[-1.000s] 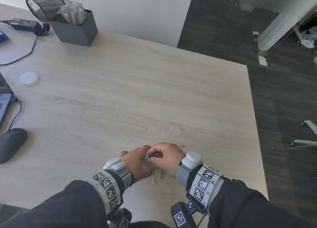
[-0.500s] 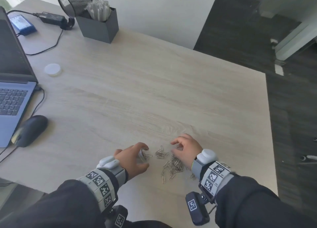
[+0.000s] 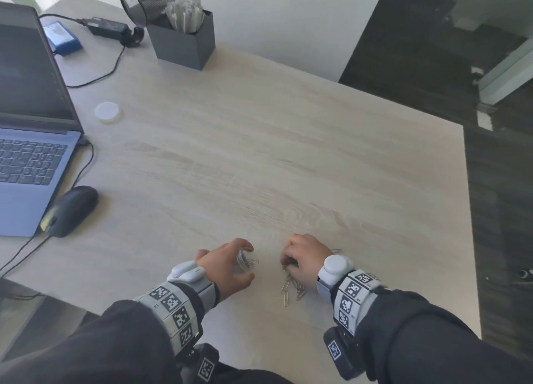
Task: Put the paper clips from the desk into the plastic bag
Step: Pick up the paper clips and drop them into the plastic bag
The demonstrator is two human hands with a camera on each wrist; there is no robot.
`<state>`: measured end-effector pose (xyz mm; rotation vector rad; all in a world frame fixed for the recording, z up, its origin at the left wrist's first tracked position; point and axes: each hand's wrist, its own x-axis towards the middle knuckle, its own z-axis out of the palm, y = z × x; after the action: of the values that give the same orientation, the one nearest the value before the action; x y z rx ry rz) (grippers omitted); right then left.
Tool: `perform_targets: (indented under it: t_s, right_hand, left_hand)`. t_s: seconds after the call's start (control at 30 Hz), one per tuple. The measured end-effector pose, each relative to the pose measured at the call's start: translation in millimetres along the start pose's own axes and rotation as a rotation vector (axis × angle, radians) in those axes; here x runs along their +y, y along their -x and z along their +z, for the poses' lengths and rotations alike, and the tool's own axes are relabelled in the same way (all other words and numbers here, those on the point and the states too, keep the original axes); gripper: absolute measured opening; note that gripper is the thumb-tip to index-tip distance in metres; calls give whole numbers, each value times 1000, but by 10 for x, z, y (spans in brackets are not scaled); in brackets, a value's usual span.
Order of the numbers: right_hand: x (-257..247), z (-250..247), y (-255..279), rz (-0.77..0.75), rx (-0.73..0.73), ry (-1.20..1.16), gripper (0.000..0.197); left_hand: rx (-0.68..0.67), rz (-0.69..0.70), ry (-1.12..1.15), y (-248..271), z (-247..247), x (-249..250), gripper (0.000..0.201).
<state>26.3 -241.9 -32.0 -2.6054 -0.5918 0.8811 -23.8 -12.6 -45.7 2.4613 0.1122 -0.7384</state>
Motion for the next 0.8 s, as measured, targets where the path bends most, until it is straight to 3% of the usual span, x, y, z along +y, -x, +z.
perform_targets:
  t_s: [0.13, 0.23, 0.4, 0.5, 0.7, 0.8]
  right_hand:
    - [135, -32, 220, 27, 8, -5, 24]
    - [72, 18, 323, -53, 112, -15, 21]
    - [-97, 205, 329, -230, 62, 142, 24]
    - [-18, 292, 380, -283, 61, 203, 15]
    - [324, 228, 499, -242, 164, 158, 10]
    - [465, 97, 570, -66, 274, 43, 8]
  left_hand:
    - [-32, 22, -10, -31, 16, 47, 52]
    - [-40, 35, -24, -66, 50, 85, 51]
    - [-28, 48, -42, -100, 121, 162, 51]
    - [-26, 60, -54, -108, 119, 198, 51]
    - [-66, 74, -56, -75, 110, 320, 48]
    - [-86, 66, -54, -97, 154, 332, 49]
